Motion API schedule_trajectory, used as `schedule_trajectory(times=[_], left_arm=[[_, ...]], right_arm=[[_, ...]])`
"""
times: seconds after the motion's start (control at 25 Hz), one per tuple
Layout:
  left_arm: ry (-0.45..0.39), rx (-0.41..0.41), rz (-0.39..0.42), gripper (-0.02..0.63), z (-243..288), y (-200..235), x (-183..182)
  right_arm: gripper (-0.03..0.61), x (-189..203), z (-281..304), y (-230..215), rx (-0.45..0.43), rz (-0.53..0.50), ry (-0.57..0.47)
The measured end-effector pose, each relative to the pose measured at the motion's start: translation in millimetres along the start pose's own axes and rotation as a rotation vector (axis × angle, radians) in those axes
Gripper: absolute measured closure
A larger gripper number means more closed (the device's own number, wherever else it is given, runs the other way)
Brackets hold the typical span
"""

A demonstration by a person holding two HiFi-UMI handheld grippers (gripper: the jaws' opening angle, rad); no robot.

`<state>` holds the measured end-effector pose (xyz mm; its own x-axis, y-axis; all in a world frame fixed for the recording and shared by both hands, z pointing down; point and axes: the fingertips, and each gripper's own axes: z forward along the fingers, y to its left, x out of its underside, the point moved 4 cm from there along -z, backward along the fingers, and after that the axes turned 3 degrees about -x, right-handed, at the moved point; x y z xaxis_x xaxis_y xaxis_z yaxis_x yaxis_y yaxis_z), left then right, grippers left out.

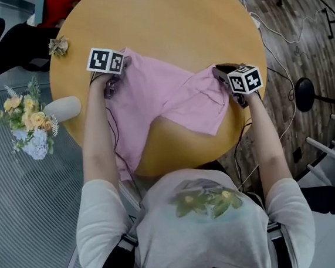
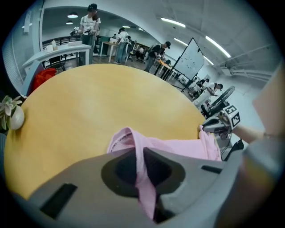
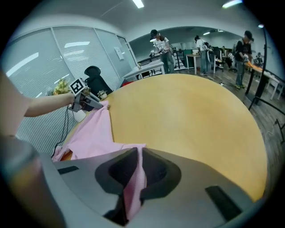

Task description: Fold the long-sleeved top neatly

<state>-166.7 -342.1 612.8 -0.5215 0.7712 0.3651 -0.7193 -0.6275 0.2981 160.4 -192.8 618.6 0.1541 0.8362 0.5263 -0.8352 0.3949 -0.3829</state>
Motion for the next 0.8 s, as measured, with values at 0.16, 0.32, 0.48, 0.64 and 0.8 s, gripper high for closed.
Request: schedule_trajectory(times=[0.16,0.32,0.48,0.64,0.8], left_arm=[[-0.100,0.012,-0.050,0.594,-20.4,9.4,-5.0],[-0.249,-0.005,-0.096,0.594,-56.2,16.8,-20.6],[-0.370,-0.067,-0.153,0.594,-88.7,33.8,-34.3],[-0.386,-0.195,-0.244,0.594,-91.3,63.2,-29.7],[-0.322,-0.272,-0.294,0.550,-73.5,79.7,-7.3]], right_arm=[[0.541,-5.3,-20.5,-1.6,0.022,0.033,-0.093],[0.543,-26.2,-64.9,3.0,0.075,0.034,-0.261],[0.543,-44.6,-115.2,20.7,0.111,0.035,-0.450],[0.543,-34.5,-132.5,34.3,0.145,0.008,-0.482],[0.543,-8.7,-114.8,38.6,0.141,0.021,-0.391]])
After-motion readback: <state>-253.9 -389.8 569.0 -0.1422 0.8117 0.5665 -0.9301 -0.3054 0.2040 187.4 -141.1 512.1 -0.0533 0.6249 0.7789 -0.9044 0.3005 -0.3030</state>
